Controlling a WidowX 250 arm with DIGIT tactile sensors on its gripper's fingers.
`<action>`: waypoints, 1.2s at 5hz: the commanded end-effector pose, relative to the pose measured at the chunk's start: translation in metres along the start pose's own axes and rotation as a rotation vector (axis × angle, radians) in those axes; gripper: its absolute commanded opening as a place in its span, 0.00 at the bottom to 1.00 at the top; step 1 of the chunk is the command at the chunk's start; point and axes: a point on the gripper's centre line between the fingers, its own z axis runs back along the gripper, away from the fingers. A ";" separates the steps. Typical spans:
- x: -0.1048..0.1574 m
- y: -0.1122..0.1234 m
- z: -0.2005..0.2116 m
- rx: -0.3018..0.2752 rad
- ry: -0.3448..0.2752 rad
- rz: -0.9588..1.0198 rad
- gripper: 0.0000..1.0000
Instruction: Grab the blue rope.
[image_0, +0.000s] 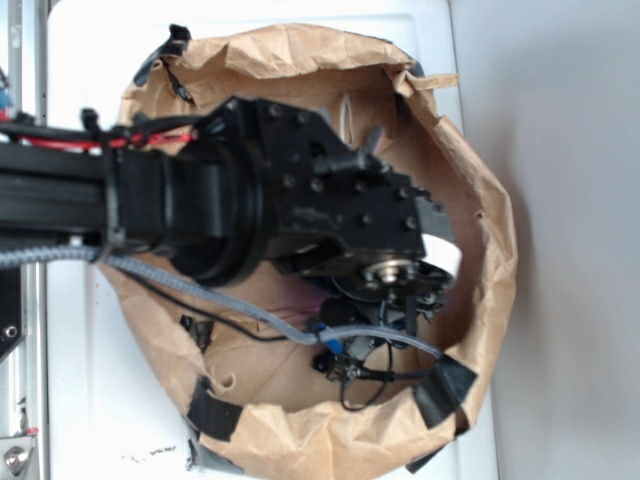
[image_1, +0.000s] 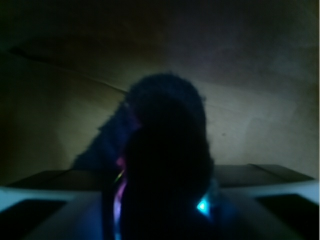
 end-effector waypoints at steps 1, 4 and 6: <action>0.014 -0.003 0.068 -0.060 0.007 0.000 0.00; 0.021 0.003 0.122 -0.154 -0.018 0.055 0.00; 0.026 0.006 0.125 -0.134 -0.097 0.073 0.00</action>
